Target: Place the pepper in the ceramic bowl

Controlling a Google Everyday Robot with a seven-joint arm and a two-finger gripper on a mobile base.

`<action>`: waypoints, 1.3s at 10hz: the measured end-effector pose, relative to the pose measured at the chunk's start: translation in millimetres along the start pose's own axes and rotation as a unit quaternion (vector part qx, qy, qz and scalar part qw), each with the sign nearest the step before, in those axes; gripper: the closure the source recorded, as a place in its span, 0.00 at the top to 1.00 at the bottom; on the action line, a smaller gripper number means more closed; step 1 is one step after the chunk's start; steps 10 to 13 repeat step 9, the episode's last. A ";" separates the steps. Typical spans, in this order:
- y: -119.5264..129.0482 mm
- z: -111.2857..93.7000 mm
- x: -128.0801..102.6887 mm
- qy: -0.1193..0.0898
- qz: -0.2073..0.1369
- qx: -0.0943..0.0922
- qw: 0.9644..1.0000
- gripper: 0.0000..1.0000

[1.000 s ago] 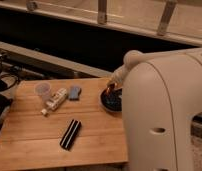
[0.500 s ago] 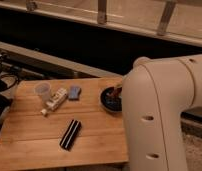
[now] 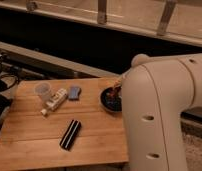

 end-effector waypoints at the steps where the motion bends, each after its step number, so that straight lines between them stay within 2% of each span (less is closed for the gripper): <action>1: -0.2 0.4 -1.9 -0.001 0.016 0.001 1.000 0.73; 2: 3.3 0.4 0.3 0.004 0.020 0.003 1.000 0.84; 4: 7.5 0.6 2.5 0.007 -0.021 0.007 1.000 0.92; 5: 6.8 1.1 1.8 0.009 -0.029 0.007 1.000 0.92; 7: 11.9 2.0 3.3 0.011 -0.015 0.007 1.000 0.92; 13: 17.8 2.8 5.2 0.013 -0.024 0.008 1.000 0.92</action>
